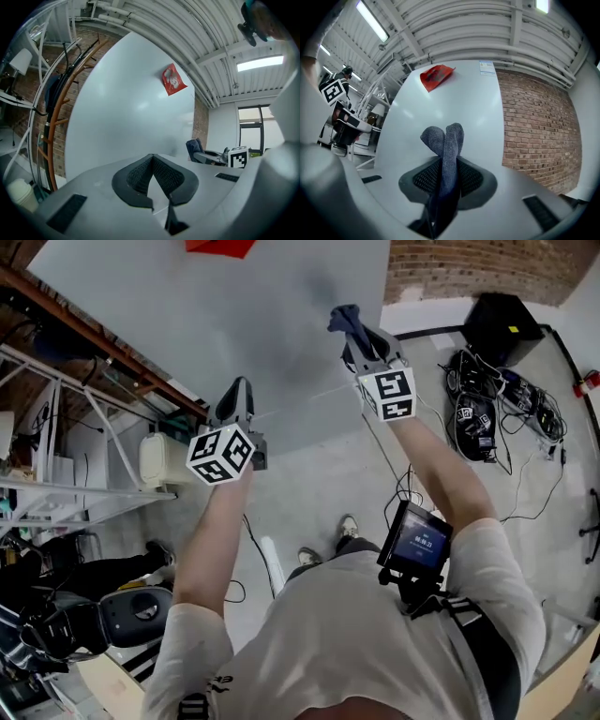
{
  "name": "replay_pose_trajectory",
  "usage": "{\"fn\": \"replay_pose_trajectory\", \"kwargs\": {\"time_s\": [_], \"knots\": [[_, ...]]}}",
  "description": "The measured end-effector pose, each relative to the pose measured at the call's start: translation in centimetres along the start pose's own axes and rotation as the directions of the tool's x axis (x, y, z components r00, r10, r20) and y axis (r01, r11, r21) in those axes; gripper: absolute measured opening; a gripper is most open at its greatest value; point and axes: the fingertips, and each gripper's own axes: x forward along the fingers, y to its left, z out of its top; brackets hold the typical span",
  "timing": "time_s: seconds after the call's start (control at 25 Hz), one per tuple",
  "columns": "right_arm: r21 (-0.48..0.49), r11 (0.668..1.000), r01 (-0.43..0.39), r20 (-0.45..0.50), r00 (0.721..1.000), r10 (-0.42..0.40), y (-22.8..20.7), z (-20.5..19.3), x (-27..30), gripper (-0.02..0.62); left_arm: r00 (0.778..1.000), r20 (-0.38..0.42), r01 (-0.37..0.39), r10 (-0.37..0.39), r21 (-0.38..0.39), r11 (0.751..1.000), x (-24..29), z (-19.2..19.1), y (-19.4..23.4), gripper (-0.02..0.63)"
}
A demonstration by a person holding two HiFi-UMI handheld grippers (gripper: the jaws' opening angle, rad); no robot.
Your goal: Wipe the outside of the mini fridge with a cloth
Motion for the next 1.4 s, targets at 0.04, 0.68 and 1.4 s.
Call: {"fn": "replay_pose_trajectory", "kwargs": {"time_s": [0.04, 0.68, 1.4], "knots": [[-0.007, 1.0, -0.013, 0.004, 1.0, 0.013, 1.1, 0.6, -0.2, 0.086, 1.0, 0.005, -0.006, 0.006, -0.003, 1.0, -0.9, 0.2, 0.4, 0.003], [-0.035, 0.974, -0.225, 0.032, 0.974, 0.226, 23.4, 6.9, -0.4, 0.086, 0.994, 0.043, -0.094, 0.096, -0.051, 0.994, -14.8, 1.8, 10.1, 0.003], [0.01, 0.926, -0.378, -0.028, 0.925, 0.379, 32.5, 1.0, 0.3, 0.086, 0.989, 0.008, -0.145, 0.145, -0.05, 0.988, -15.7, -3.5, 13.5, 0.003]]}}
